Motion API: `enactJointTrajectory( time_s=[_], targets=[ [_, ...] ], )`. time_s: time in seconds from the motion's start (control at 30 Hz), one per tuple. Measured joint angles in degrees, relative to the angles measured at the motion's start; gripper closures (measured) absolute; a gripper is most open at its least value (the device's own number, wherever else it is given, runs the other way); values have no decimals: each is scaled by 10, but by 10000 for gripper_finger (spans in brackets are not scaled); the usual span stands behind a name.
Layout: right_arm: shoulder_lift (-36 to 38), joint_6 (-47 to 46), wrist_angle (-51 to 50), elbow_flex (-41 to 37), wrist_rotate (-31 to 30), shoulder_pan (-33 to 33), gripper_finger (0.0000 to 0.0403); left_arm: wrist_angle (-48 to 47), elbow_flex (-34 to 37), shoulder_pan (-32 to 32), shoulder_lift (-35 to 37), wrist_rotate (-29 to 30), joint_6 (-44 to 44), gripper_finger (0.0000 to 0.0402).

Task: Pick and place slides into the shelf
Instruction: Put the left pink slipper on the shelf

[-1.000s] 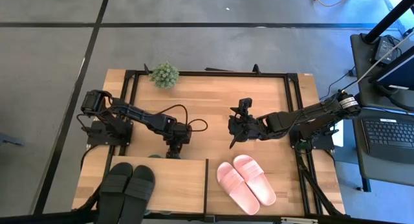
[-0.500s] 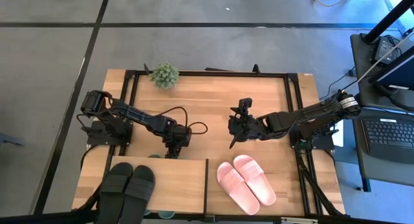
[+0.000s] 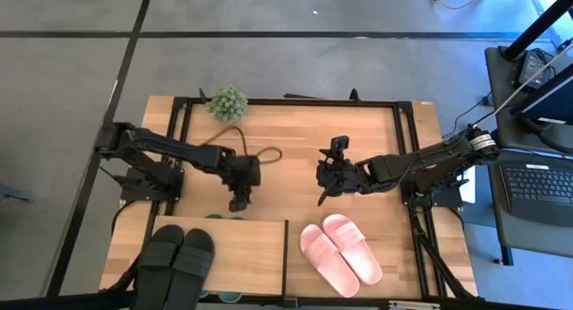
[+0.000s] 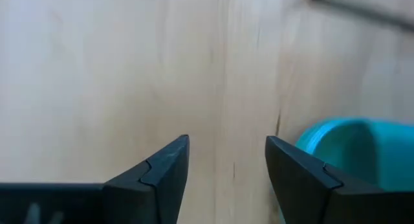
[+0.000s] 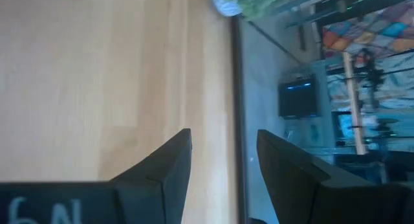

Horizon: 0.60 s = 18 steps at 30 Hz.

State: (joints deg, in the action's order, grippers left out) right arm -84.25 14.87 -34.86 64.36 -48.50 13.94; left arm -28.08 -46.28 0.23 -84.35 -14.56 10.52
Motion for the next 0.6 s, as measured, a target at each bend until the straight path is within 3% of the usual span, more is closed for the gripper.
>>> enactJointTrajectory(
  time_s=[0.13, 0.3, 0.47, 0.6],
  targets=[
    [0, -38, -19, 0, 50, -5, 226, 40, 0, 37, 62, -27, -6, 207],
    [0, -88, -71, 0, 82, -6, 226, 151, -2, 58, 127, -115, -45, 207],
    [0, -99, -84, 0, 83, 13, 226, 240, -2, 39, 170, -191, -69, 207],
    [0, -99, -83, 0, 83, 36, 226, 288, -2, 4, 183, -210, -73, 207]
  ],
)
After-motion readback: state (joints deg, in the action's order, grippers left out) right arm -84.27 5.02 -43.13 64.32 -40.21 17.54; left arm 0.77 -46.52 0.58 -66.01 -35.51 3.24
